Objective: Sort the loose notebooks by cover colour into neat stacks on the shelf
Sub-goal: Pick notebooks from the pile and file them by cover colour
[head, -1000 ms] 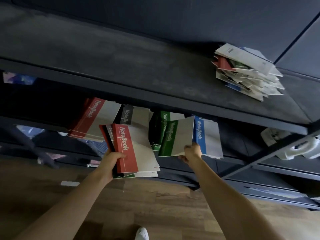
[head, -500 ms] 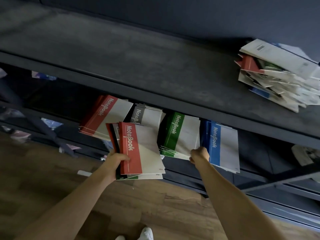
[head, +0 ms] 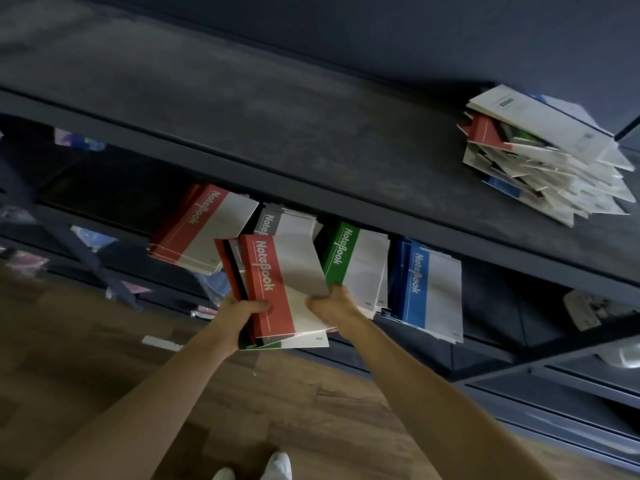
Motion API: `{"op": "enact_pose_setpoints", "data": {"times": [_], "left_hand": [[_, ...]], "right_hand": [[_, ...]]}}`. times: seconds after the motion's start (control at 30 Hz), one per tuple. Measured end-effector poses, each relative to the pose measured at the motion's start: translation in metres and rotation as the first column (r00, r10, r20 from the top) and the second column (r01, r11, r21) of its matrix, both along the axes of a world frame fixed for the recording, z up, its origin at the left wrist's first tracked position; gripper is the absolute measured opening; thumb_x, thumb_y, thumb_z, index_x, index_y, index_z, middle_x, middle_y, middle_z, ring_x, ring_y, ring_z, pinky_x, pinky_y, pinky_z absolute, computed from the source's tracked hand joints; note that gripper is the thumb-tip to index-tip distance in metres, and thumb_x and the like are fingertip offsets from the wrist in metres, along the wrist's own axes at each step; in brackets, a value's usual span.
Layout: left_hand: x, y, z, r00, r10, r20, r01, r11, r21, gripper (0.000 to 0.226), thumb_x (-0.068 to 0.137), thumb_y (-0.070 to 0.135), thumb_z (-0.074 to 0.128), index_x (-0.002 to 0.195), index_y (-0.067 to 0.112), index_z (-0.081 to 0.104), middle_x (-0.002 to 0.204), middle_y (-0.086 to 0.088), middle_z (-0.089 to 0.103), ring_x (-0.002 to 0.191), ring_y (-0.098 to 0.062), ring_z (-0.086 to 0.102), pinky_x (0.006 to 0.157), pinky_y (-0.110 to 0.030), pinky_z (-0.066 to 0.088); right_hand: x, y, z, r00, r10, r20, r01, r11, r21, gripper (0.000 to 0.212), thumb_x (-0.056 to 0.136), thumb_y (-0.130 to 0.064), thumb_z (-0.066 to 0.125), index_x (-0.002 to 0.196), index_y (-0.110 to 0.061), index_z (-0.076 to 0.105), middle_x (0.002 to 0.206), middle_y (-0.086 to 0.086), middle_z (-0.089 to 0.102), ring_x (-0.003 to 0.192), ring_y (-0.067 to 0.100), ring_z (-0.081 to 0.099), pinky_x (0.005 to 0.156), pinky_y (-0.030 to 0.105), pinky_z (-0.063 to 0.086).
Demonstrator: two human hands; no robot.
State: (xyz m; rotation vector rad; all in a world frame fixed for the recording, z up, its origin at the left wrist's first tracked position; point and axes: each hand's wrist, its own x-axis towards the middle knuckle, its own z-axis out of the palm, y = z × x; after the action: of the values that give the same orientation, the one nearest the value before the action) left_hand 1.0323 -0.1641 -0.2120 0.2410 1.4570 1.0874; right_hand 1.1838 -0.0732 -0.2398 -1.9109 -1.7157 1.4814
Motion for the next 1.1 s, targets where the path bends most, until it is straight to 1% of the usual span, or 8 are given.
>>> {"op": "enact_pose_setpoints", "data": {"times": [0.13,0.23,0.47,0.57,0.7,0.87,1.0,1.1], "left_hand": [[-0.001,-0.009,0.003,0.997,0.074,0.024,-0.075,0.997,0.028,0.046,0.092,0.016,0.056,0.137,0.016,0.043,0.132,-0.016,0.054,0.118,-0.036,0.053,0.098,-0.048,0.04],[-0.009,-0.018,0.005,0.994,0.101,0.043,-0.103,0.994,0.048,0.044,0.097,0.024,0.048,0.139,0.016,0.04,0.131,-0.016,0.054,0.116,-0.035,0.054,0.096,-0.046,0.042],[-0.045,-0.026,0.01,0.976,0.204,0.077,-0.208,0.978,0.037,0.029,0.096,0.014,0.051,0.124,0.014,0.049,0.091,-0.009,0.064,0.08,-0.025,0.062,0.064,-0.036,0.047],[-0.065,-0.023,0.01,0.988,0.153,0.022,-0.154,0.988,0.01,0.037,0.088,0.0,0.058,0.12,0.015,0.049,0.091,-0.009,0.063,0.078,-0.026,0.061,0.065,-0.036,0.047],[-0.092,-0.018,0.006,0.994,0.104,-0.018,-0.104,0.995,-0.006,0.038,0.085,-0.005,0.059,0.117,0.013,0.051,0.092,-0.009,0.063,0.079,-0.027,0.06,0.076,-0.041,0.046],[-0.12,-0.013,0.004,0.998,0.003,-0.066,-0.003,1.0,-0.006,0.04,0.084,-0.005,0.061,0.118,0.014,0.051,0.098,-0.009,0.063,0.086,-0.026,0.06,0.079,-0.04,0.045],[-0.135,-0.008,0.001,0.991,-0.082,-0.103,0.081,0.997,-0.015,0.041,0.083,-0.002,0.062,0.118,0.017,0.051,0.106,-0.008,0.063,0.092,-0.025,0.059,0.084,-0.04,0.044],[-0.14,-0.005,0.0,0.988,-0.119,-0.098,0.12,0.993,0.0,0.039,0.084,-0.003,0.06,0.115,0.017,0.05,0.095,-0.002,0.061,0.082,-0.019,0.057,0.074,-0.034,0.042]], "right_hand": [[-0.003,-0.006,0.002,1.0,-0.002,0.007,0.002,1.0,0.011,0.04,0.082,-0.019,0.063,0.119,-0.01,0.049,0.105,0.005,0.059,0.092,0.02,0.058,0.08,0.03,0.053],[-0.009,-0.009,0.003,1.0,0.016,0.006,-0.016,0.999,-0.038,0.034,0.082,-0.024,0.065,0.111,-0.009,0.054,0.098,0.003,0.061,0.088,0.018,0.06,0.078,0.027,0.052],[-0.037,-0.015,0.002,0.97,-0.204,-0.129,0.189,0.975,-0.117,0.018,0.08,-0.015,0.065,0.098,-0.013,0.06,0.1,0.005,0.067,0.094,0.021,0.065,0.08,0.034,0.057],[-0.049,-0.017,0.011,0.958,-0.237,-0.164,0.194,0.951,-0.239,0.026,0.084,0.001,0.055,0.104,-0.012,0.046,0.105,0.006,0.061,0.082,0.019,0.063,0.066,0.031,0.058],[-0.062,-0.02,0.015,0.942,-0.278,-0.188,0.226,0.939,-0.258,0.035,0.083,0.016,0.05,0.105,-0.01,0.041,0.103,0.007,0.054,0.092,0.024,0.059,0.075,0.033,0.055],[-0.08,-0.026,0.013,0.917,-0.363,-0.168,0.323,0.92,-0.222,0.047,0.081,0.015,0.055,0.122,-0.004,0.042,0.112,0.008,0.051,0.11,0.032,0.057,0.07,0.033,0.057],[-0.086,-0.03,0.006,0.893,-0.418,-0.167,0.379,0.898,-0.223,0.041,0.082,0.014,0.054,0.116,-0.006,0.045,0.119,0.011,0.055,0.106,0.031,0.06,0.066,0.033,0.057],[-0.088,-0.034,0.002,0.883,-0.441,-0.163,0.402,0.888,-0.222,0.038,0.084,0.014,0.052,0.115,-0.007,0.045,0.113,0.009,0.056,0.098,0.027,0.06,0.068,0.033,0.056]]}}
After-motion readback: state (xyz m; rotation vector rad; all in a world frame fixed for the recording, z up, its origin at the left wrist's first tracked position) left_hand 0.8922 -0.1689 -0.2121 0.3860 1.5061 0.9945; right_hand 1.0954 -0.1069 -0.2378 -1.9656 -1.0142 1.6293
